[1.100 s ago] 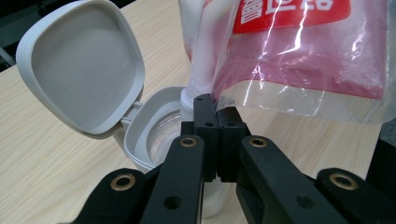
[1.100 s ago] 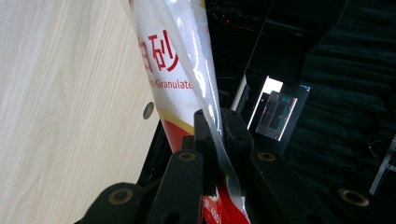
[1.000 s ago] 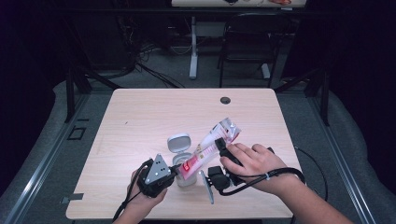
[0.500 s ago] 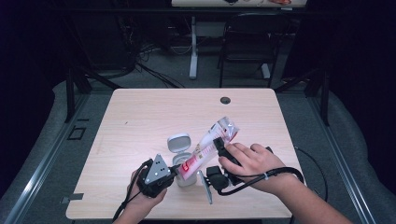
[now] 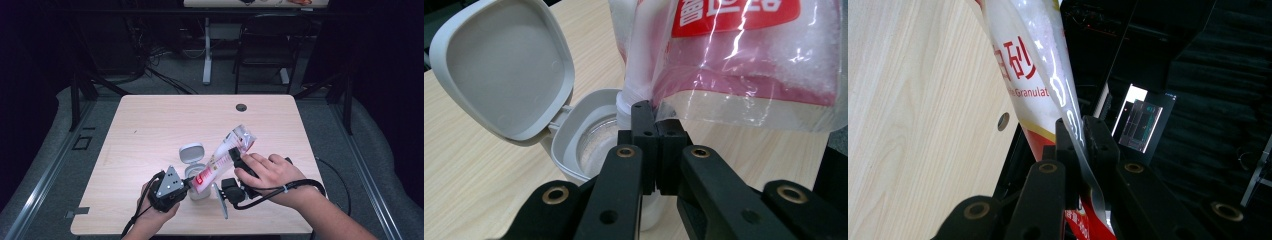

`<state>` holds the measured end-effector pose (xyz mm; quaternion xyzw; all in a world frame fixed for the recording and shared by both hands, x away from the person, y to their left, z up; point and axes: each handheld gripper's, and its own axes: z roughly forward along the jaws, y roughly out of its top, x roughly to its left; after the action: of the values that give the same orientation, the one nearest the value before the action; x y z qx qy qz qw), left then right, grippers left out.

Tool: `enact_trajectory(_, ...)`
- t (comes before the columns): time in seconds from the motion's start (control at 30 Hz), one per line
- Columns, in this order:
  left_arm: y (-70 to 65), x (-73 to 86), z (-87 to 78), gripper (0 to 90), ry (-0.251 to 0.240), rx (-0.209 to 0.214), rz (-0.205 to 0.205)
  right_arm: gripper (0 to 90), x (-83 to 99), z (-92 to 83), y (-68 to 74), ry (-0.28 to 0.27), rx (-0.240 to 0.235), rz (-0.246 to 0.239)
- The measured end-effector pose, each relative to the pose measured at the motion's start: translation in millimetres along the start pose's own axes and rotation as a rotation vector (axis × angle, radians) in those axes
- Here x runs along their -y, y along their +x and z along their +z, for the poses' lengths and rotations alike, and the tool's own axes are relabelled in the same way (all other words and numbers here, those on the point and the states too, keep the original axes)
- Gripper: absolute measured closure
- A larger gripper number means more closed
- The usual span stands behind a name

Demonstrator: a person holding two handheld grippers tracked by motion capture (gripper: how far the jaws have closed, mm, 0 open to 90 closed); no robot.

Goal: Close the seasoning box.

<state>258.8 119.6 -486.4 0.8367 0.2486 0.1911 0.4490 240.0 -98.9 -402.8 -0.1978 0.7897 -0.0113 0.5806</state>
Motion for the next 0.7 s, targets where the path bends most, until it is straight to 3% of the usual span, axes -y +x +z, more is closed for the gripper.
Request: enact_trajectory(0.7,1.2,1.3,-2.5,89.8,0.002,-0.005,-0.007,86.5,-2.0,0.6,-1.7,-0.003,0.004,-0.002)
